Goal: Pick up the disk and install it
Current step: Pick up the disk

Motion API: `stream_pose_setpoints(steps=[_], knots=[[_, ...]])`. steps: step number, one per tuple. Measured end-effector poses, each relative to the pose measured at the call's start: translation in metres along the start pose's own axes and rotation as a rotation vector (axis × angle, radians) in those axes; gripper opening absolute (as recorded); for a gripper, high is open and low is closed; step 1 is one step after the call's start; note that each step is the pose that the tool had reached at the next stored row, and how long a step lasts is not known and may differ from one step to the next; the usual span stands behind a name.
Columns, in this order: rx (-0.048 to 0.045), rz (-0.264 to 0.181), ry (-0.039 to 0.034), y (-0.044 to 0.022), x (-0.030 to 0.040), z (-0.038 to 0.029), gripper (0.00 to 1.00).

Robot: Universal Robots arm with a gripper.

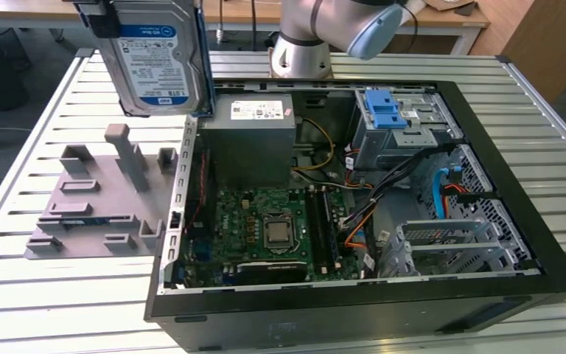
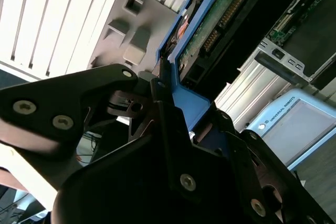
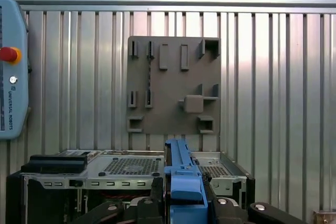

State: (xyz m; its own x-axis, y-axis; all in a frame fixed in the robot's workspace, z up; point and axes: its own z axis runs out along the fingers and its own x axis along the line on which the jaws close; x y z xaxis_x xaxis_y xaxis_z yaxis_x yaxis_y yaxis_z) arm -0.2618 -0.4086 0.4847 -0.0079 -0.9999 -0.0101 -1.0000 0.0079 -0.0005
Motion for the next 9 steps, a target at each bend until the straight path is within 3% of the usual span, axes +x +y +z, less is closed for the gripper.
stream_pose_setpoints(steps=[9], knots=[[-0.0002,0.000,0.0001,-0.0176,0.0100,0.0000,0.37]])
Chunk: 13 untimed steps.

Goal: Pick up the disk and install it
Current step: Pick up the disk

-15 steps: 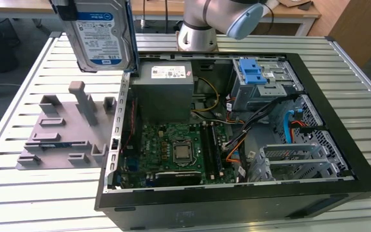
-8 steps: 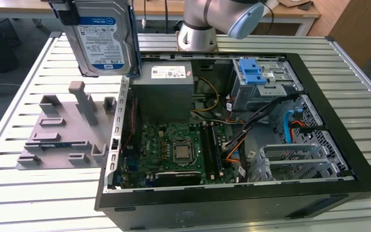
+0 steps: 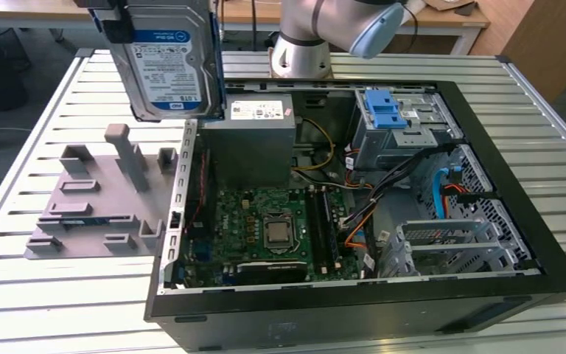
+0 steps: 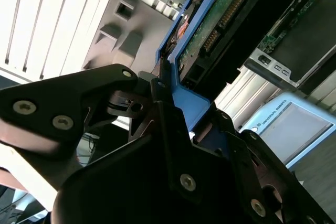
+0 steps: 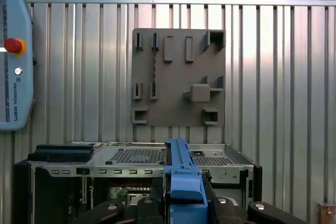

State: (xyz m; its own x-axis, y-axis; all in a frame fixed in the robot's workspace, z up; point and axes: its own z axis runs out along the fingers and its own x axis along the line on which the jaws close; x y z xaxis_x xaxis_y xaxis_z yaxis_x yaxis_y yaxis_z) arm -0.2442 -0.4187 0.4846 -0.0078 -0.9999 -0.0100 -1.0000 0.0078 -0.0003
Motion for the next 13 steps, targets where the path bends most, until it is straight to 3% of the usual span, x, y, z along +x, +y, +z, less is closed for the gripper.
stream_pose_setpoints(steps=[7,11,13], knots=[[-0.0001,0.000,-0.0016,-0.0205,0.0041,0.0000,0.37],[-0.0003,0.000,-0.0236,-0.0283,0.0056,0.0001,0.37],[-0.0006,0.000,-0.0242,-0.0327,0.0066,0.0001,0.37]])
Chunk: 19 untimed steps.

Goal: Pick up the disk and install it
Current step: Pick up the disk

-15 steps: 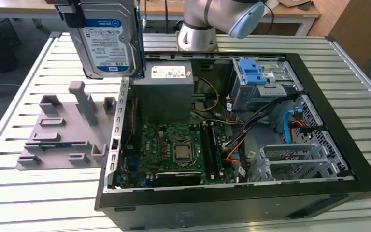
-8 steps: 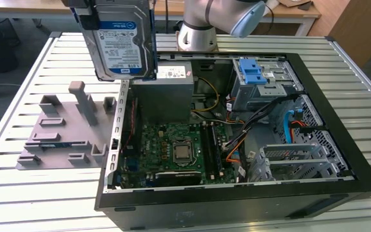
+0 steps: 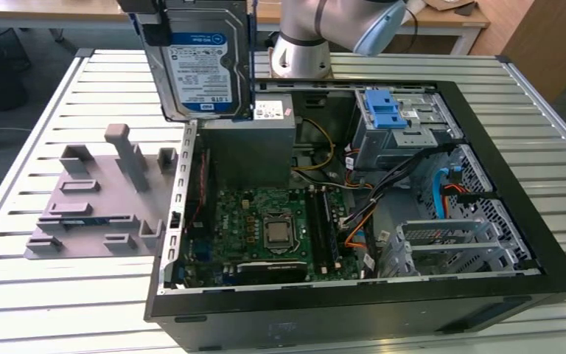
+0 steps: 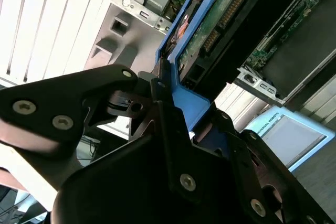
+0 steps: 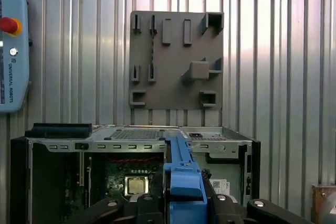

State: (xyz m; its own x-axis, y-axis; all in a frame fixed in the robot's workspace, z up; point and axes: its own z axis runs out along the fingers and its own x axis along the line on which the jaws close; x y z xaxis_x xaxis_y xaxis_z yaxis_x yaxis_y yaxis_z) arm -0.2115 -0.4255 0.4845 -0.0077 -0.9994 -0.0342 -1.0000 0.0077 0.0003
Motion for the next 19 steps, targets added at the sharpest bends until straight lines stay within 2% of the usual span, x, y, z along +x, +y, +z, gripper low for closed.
stream_pose_setpoints(steps=[5,14,19], knots=[[-0.0009,0.001,0.0000,-0.0109,0.0013,-0.0001,0.37],[-0.0010,0.001,0.0000,-0.0359,0.0036,0.0004,0.37],[-0.0009,0.001,-0.0001,-0.0427,0.0082,0.0004,0.37]])
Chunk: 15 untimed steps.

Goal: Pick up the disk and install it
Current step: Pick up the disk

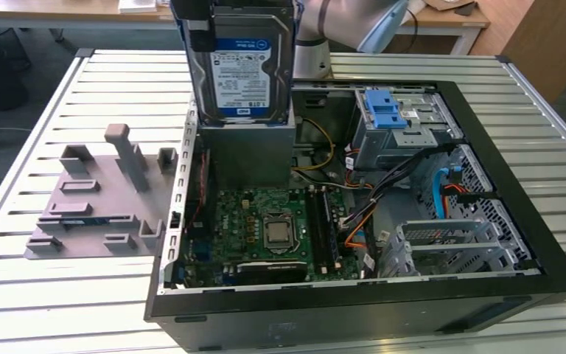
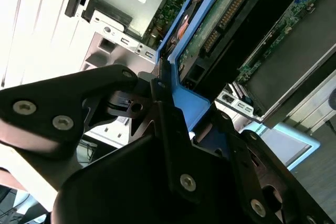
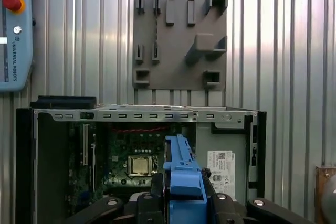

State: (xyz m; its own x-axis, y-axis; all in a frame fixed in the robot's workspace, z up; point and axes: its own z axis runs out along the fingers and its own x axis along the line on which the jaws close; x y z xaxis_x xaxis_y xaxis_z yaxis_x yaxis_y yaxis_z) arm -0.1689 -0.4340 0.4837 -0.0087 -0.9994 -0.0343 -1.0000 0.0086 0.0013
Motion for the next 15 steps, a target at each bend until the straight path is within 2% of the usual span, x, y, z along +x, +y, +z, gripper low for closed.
stream_pose_setpoints(steps=[5,9,12,15], knots=[[-0.0001,0.000,0.0001,-0.0023,0.0093,-0.0001,0.37],[0.0000,0.000,0.0000,-0.0072,0.0150,0.0001,0.37],[-0.0001,0.000,0.0001,-0.0144,0.0171,0.0002,0.37],[0.0000,0.000,0.0001,-0.0247,0.0181,0.0004,0.37]])
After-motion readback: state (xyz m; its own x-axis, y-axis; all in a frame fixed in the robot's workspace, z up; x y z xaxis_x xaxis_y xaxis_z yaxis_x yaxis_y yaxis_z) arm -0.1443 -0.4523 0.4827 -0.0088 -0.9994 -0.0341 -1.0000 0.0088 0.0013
